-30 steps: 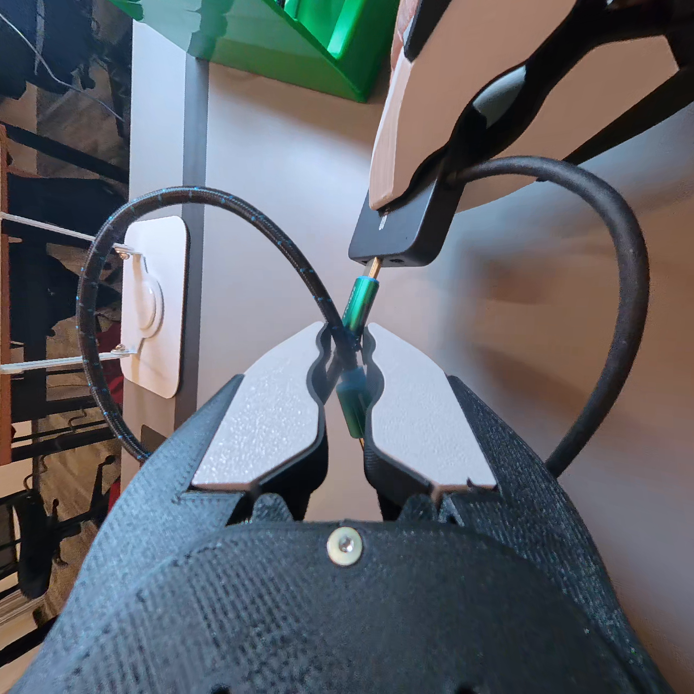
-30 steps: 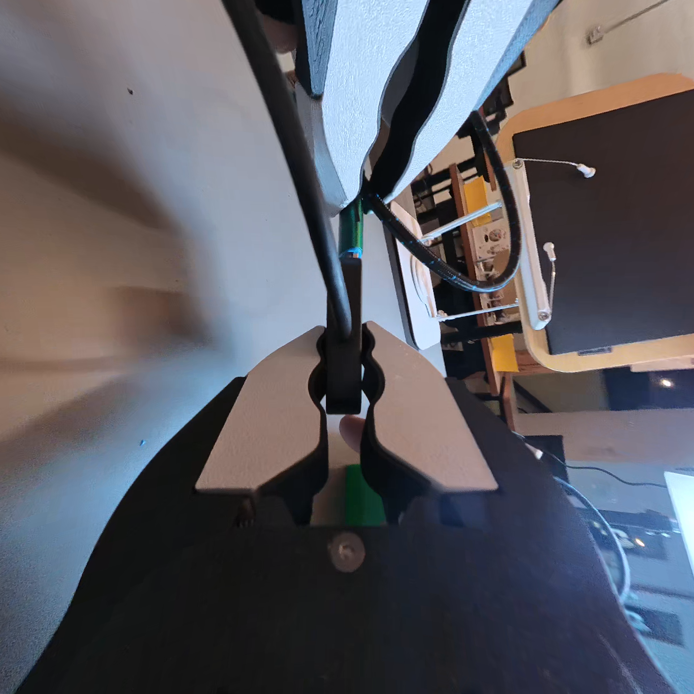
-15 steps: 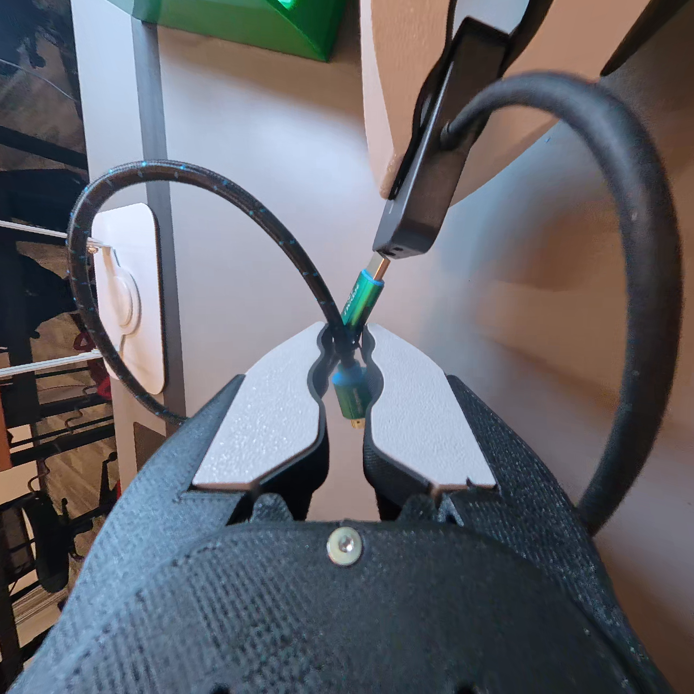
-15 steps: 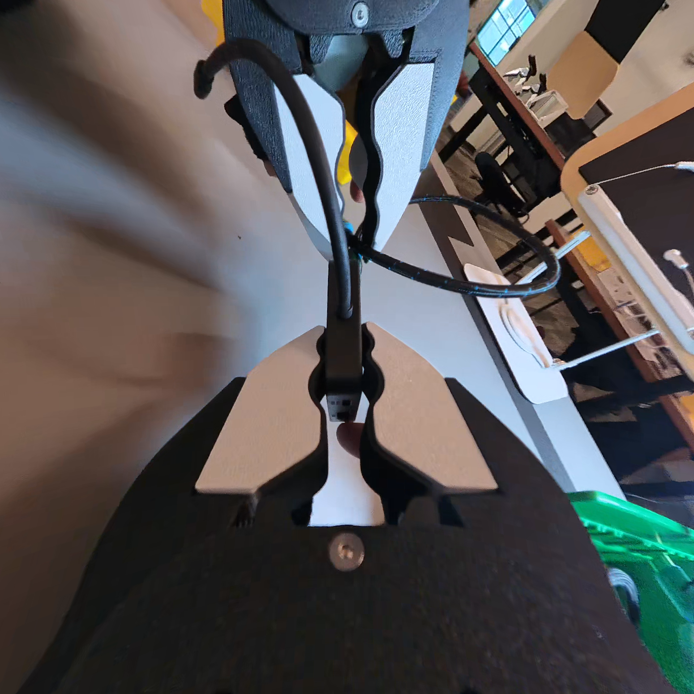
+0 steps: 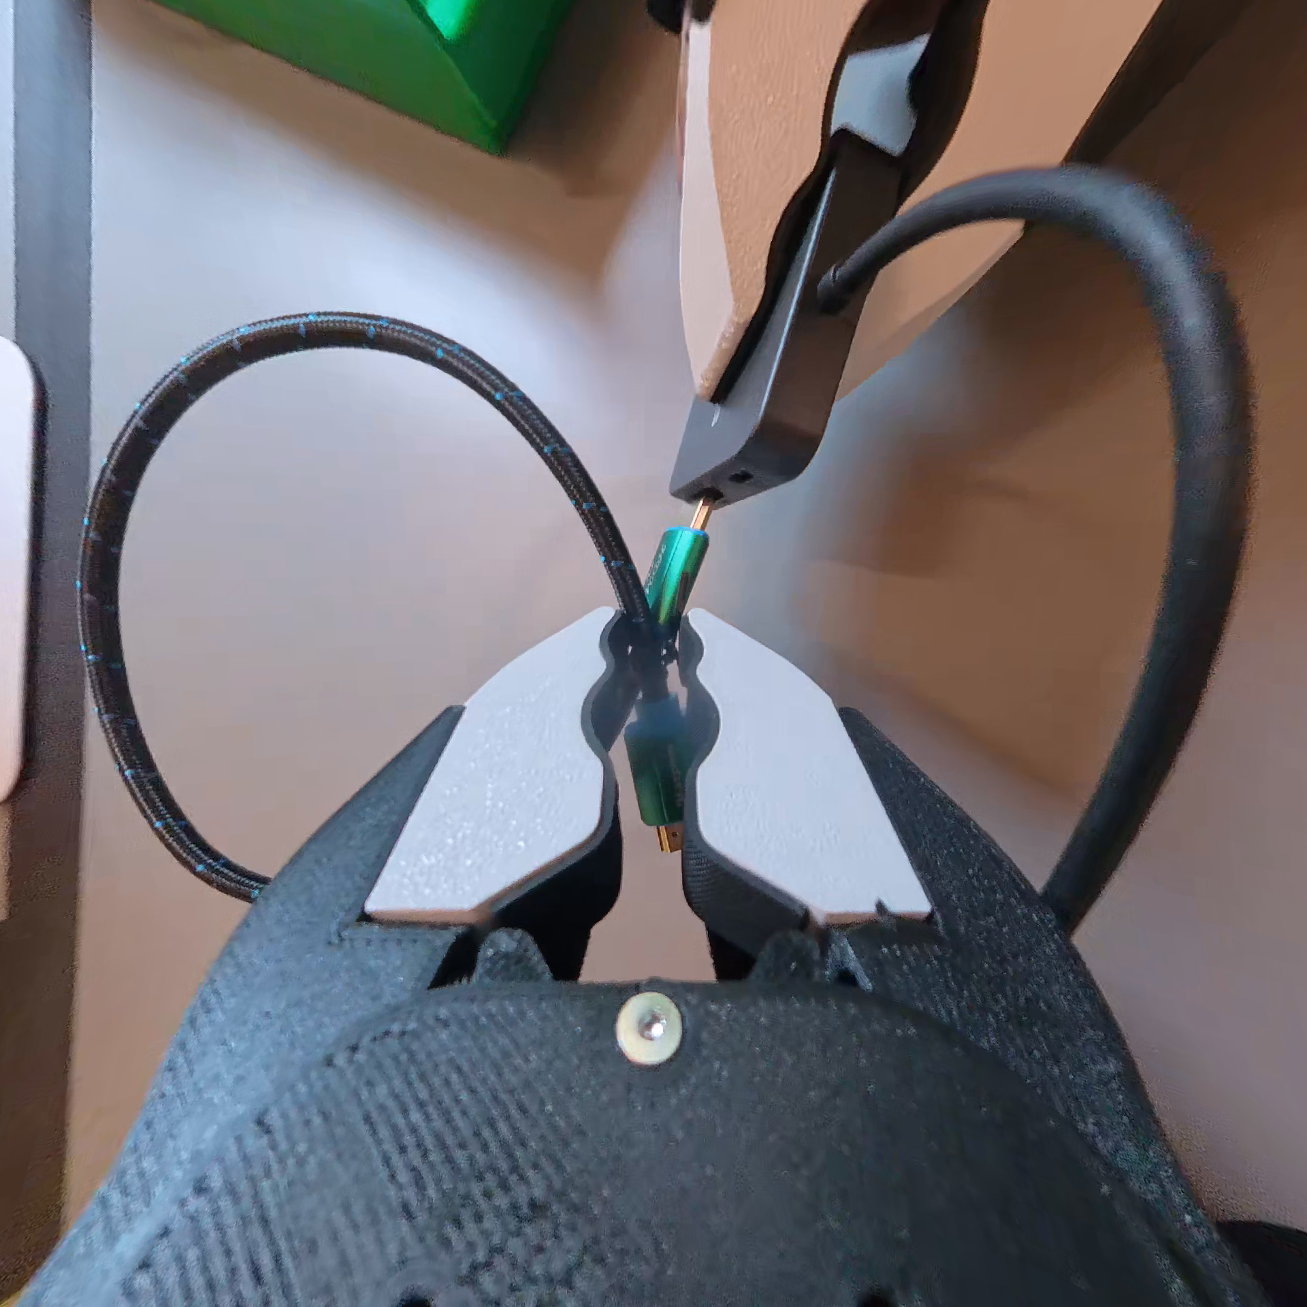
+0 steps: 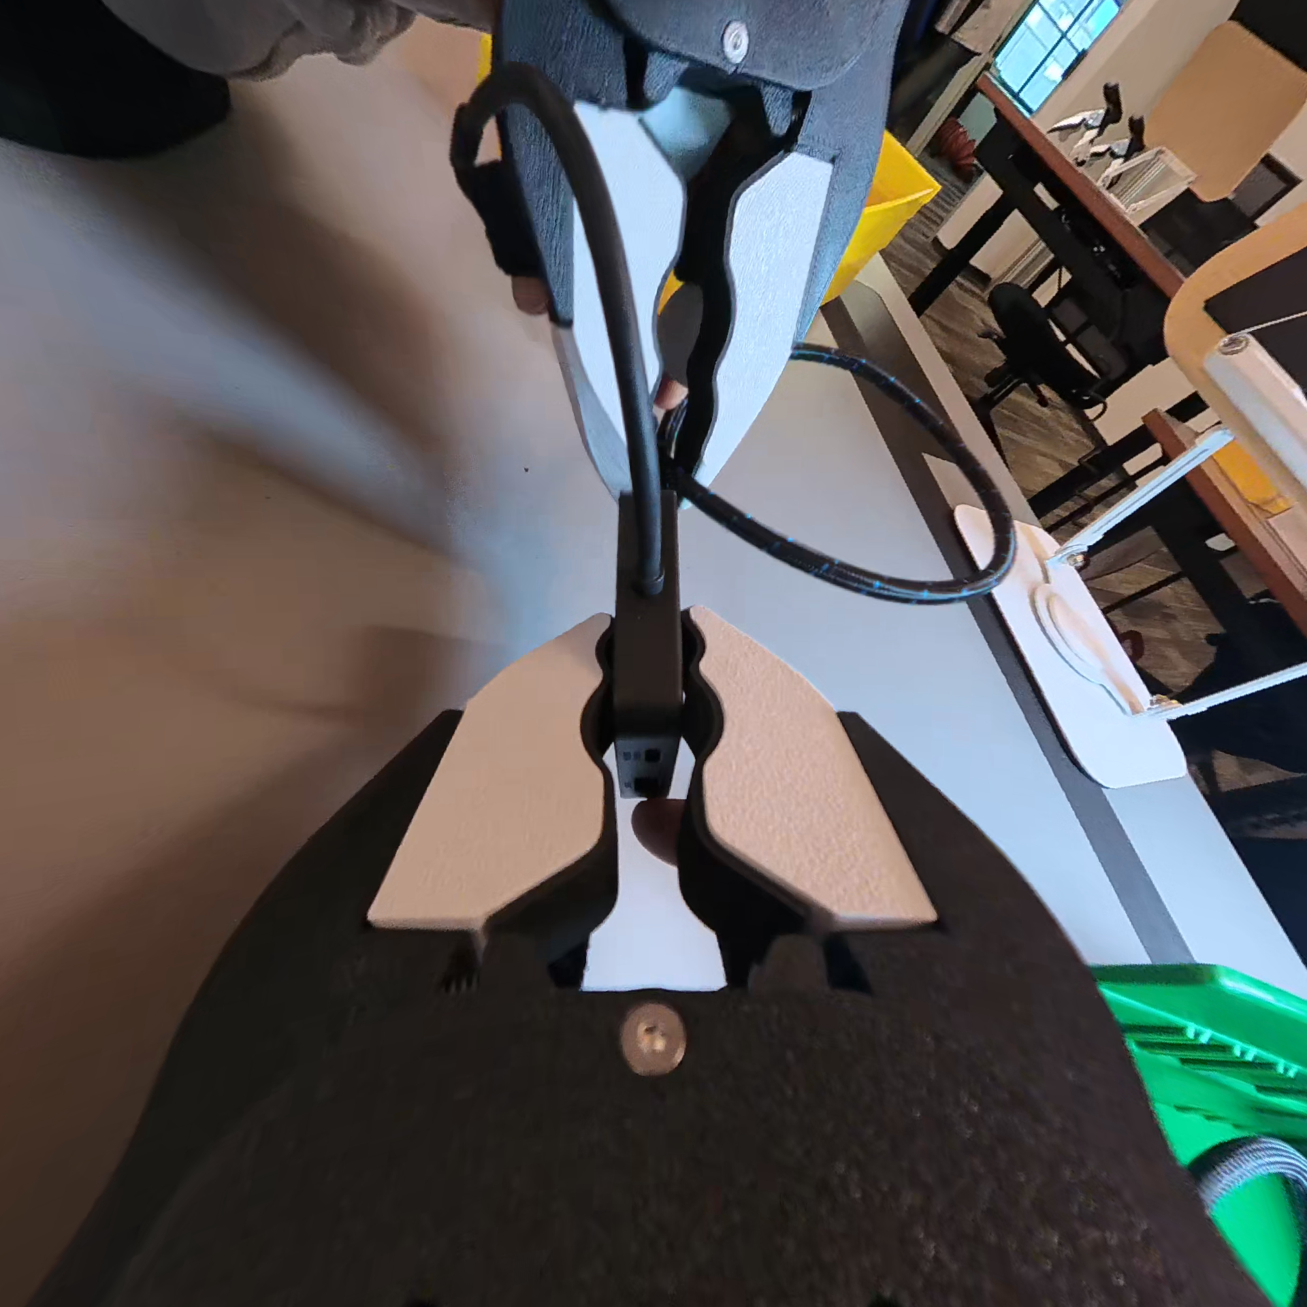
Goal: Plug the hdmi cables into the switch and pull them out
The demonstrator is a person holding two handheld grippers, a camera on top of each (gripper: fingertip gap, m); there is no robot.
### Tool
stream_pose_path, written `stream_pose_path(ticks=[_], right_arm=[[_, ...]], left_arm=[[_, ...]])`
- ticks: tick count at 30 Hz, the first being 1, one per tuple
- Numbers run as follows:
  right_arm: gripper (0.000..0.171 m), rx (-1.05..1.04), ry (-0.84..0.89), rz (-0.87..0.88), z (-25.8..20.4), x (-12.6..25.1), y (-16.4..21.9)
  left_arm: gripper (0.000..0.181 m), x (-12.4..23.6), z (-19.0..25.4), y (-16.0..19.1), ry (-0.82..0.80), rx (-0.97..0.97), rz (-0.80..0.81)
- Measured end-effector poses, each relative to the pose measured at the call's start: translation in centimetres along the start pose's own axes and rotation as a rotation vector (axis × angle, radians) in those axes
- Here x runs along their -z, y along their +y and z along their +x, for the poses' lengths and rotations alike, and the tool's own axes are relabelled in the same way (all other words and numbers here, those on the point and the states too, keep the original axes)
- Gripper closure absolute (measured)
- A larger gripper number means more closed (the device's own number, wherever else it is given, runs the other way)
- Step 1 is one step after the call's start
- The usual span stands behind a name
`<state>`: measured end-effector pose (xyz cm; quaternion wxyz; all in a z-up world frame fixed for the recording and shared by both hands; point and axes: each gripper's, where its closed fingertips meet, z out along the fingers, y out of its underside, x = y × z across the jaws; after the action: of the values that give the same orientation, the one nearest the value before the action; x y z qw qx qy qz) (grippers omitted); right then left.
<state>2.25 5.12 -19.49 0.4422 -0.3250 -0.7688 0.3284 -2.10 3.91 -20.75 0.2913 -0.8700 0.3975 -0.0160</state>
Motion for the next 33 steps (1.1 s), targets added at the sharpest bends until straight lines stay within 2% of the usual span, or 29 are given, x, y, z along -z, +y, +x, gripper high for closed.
stream_pose_path(ticks=[4, 11, 17, 24, 33], right_arm=[[0.157, -0.007, -0.002, 0.013, 0.1, 0.1, -0.2], [0.158, -0.015, -0.027, 0.01, -0.2, 0.4, -0.4], [0.158, 0.025, -0.068, -0.055, -1.4, -0.2, 0.3], [0.158, -0.003, -0.062, -0.017, -1.1, 0.1, -0.6], [0.158, -0.012, -0.086, -0.039, -1.9, -0.6, -0.4]], left_arm=[[0.168, 0.6, 0.3, -0.6, 0.077, 0.07, 0.08], [0.168, 0.5, 0.8, -0.7, 0.125, 0.1, 0.1], [0.168, -0.4, 1.4, 0.1, 0.106, 0.054, 0.015], [0.169, 0.5, 1.4, -0.7, 0.146, 0.088, 0.097], [0.169, 0.3, 1.9, -0.3, 0.126, 0.031, 0.057]])
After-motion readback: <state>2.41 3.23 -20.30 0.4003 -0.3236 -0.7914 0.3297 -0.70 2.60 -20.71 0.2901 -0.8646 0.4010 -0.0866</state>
